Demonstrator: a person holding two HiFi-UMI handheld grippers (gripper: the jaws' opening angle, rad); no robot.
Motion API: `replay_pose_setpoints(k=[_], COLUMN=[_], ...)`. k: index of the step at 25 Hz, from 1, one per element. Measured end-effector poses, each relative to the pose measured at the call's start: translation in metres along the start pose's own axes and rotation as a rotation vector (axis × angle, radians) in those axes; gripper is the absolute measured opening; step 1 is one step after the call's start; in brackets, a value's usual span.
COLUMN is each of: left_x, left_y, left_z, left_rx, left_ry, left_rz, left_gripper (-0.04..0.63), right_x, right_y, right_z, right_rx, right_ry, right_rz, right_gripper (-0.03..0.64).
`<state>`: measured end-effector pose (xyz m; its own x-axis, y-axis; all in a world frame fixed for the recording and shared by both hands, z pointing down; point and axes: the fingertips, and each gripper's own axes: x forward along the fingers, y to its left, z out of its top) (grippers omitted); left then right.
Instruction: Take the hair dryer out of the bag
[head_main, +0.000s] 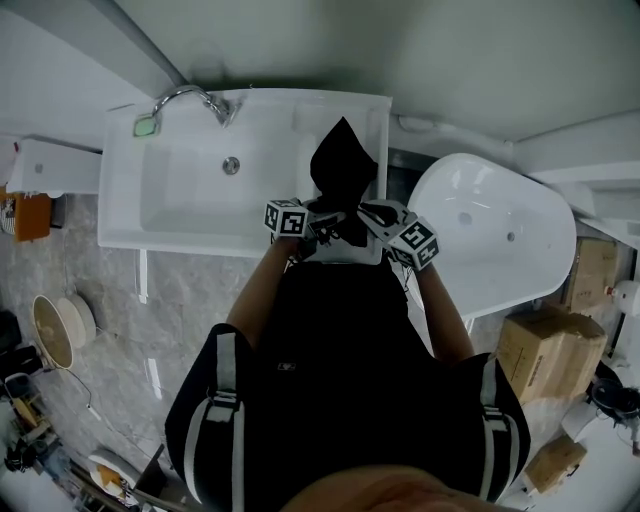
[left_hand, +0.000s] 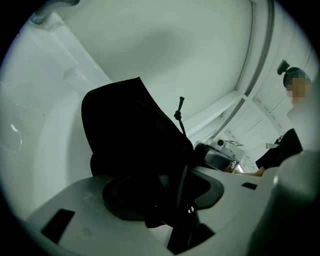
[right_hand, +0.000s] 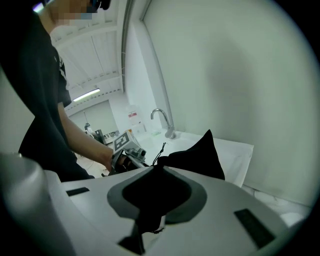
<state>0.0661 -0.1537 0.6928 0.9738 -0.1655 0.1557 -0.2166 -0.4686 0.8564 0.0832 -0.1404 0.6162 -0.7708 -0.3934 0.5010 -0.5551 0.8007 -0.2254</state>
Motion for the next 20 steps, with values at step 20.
replay_pose_setpoints(k=[20], left_x=[-0.087], left_y=[-0.061], left_z=[-0.023], left_rx=[0.178], left_ry=[0.024], left_rz=[-0.131], left_gripper=[0.209], right_x=[-0.007], right_y=[-0.017], right_z=[0.062], right_rx=[0.149], right_ry=[-0.224], right_rz=[0.014], right_gripper=[0.232])
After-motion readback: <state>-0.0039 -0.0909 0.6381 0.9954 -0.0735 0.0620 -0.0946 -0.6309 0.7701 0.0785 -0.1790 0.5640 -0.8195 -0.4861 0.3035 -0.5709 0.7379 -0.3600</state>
